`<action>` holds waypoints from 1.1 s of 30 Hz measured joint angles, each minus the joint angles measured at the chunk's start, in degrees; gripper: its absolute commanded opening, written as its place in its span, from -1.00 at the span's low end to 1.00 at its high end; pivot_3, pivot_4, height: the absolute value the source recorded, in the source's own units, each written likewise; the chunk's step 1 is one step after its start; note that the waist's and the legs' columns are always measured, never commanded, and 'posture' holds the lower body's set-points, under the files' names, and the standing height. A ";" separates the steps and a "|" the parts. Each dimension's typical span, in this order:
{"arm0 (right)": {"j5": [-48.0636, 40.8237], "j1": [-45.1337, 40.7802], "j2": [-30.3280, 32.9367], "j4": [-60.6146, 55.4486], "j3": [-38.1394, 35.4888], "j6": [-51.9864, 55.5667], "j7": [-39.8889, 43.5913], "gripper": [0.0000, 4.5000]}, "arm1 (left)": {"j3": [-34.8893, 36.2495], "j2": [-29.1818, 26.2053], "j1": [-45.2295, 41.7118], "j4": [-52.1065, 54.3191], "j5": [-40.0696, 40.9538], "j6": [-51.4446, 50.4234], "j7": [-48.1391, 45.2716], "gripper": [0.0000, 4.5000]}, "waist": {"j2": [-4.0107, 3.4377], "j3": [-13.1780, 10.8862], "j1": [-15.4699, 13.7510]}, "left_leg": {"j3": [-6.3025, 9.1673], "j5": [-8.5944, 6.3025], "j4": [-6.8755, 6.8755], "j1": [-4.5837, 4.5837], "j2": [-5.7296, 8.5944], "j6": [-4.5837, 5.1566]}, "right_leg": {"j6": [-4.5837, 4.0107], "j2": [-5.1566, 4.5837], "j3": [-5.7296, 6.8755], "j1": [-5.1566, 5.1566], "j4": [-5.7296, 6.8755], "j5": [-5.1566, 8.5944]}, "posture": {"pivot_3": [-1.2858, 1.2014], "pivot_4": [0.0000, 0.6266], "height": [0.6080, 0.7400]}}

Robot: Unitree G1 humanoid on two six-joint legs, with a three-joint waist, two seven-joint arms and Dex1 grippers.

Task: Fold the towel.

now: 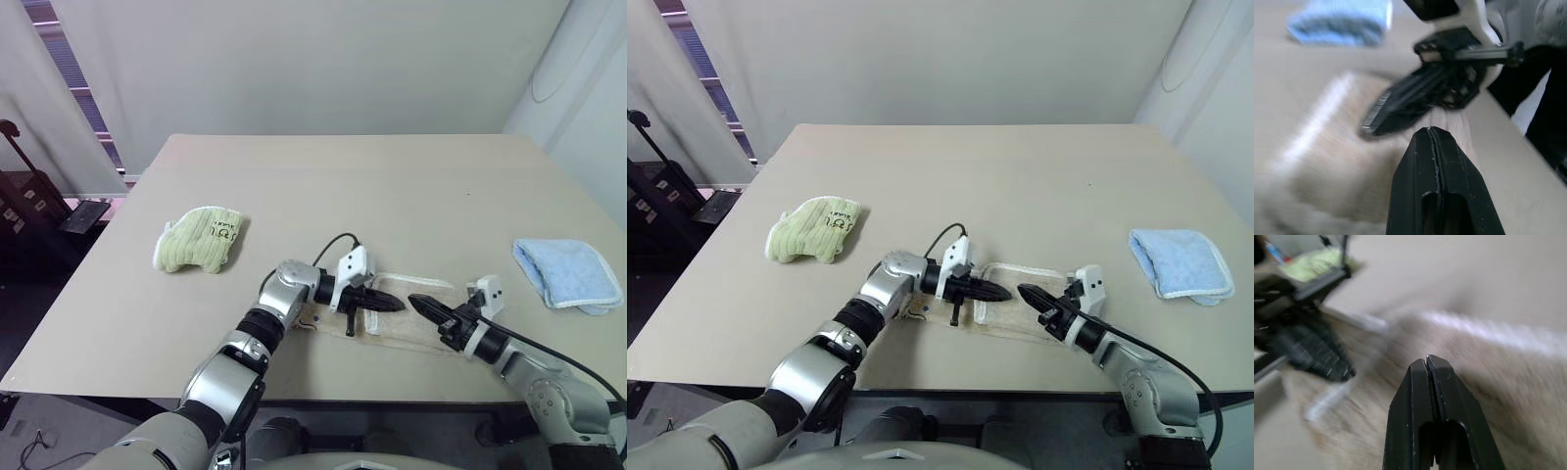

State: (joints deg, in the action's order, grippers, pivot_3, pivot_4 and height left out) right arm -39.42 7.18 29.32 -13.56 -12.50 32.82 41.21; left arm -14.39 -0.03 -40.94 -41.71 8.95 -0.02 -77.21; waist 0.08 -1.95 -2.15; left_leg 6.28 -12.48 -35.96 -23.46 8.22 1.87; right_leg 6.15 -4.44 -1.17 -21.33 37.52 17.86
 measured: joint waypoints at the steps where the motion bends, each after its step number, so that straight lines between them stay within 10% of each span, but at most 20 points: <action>1: -0.95 0.02 0.58 -1.44 -0.51 0.71 0.17 -1.00 | 0.72 -1.56 0.22 3.04 1.50 -2.27 -0.73 -0.83 | 0.00 0.00 -0.01 | 0.02 0.00 0.00 0.00 0.00 0.00 | 0.00 0.01 0.00 0.00 0.01 0.00 | 0.03 -1.00 1.00; 13: -7.56 -5.90 0.90 -7.95 -0.79 10.28 -4.30 -1.00 | 13.84 -29.52 10.20 33.53 21.47 -42.38 -1.86 0.99 | -0.13 -0.10 -0.22 | 0.01 -0.01 0.02 0.02 0.00 -0.02 | -0.26 0.02 -0.10 0.00 0.04 0.12 | 0.03 -1.00 1.00; 33: -10.92 -12.01 1.13 -2.37 2.90 21.19 -4.89 -1.00 | 23.06 -34.22 22.01 39.76 35.76 -91.26 28.97 0.99 | -0.22 -0.15 -0.12 | -0.04 -0.01 0.29 0.09 0.01 -0.05 | -0.28 0.00 -0.20 -0.12 0.04 0.09 | 0.03 -1.00 1.00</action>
State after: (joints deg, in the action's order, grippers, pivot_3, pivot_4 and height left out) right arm -50.34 -4.83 30.46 -15.93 -9.60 54.01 36.32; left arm 8.66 -34.25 -18.93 -1.95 44.71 -91.29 -48.24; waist -0.14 -2.09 -2.26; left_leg 6.25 -12.49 -35.67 -23.37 8.23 1.82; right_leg 5.87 -4.44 -1.37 -21.45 37.55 17.96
